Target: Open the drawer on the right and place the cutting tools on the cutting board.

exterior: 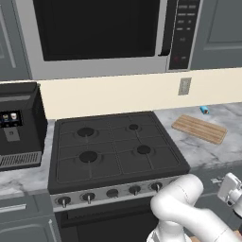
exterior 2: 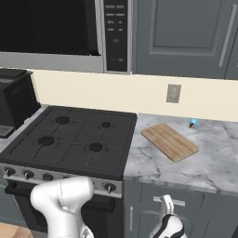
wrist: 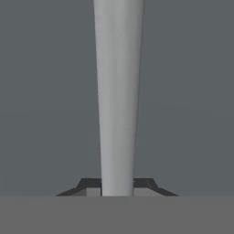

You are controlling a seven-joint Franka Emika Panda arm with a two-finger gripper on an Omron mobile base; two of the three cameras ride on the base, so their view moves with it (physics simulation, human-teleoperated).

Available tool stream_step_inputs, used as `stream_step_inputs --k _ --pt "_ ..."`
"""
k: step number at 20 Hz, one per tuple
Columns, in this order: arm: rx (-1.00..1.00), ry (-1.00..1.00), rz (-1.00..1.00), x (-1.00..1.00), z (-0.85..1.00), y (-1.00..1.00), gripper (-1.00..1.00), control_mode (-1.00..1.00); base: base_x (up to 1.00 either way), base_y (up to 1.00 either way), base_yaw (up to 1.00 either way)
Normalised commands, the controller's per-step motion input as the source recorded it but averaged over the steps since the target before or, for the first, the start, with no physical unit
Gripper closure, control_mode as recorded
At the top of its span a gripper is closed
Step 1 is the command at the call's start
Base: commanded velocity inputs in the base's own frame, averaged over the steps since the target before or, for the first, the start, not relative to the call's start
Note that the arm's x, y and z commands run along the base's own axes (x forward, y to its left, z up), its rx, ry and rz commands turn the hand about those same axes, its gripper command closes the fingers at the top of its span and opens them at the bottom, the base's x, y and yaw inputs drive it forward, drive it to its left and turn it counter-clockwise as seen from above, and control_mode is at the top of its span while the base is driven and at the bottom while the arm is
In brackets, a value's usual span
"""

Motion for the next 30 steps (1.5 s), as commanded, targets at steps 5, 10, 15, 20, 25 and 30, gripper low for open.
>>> stream_step_inputs --k 5,10,15,20,25,30 --pt "0.0 -0.08 -0.01 -0.93 0.0 0.0 1.0 -1.0 0.0 0.0 0.0" --pt "0.0 -0.07 0.0 -0.96 0.0 0.0 1.0 -1.0 0.0 0.0 0.0" --pt "0.0 -0.05 0.0 -0.91 0.0 0.0 1.0 -1.0 0.0 0.0 0.0" --pt "0.0 -0.02 0.0 -0.8 -0.03 0.0 1.0 -1.0 0.0 0.0 0.0" --pt "0.0 0.0 0.0 -0.74 -0.02 0.0 1.0 -1.0 0.0 0.0 0.0" --pt "0.0 -0.05 0.0 -0.69 0.0 0.0 -1.0 -1.0 0.0 0.0 0.0"
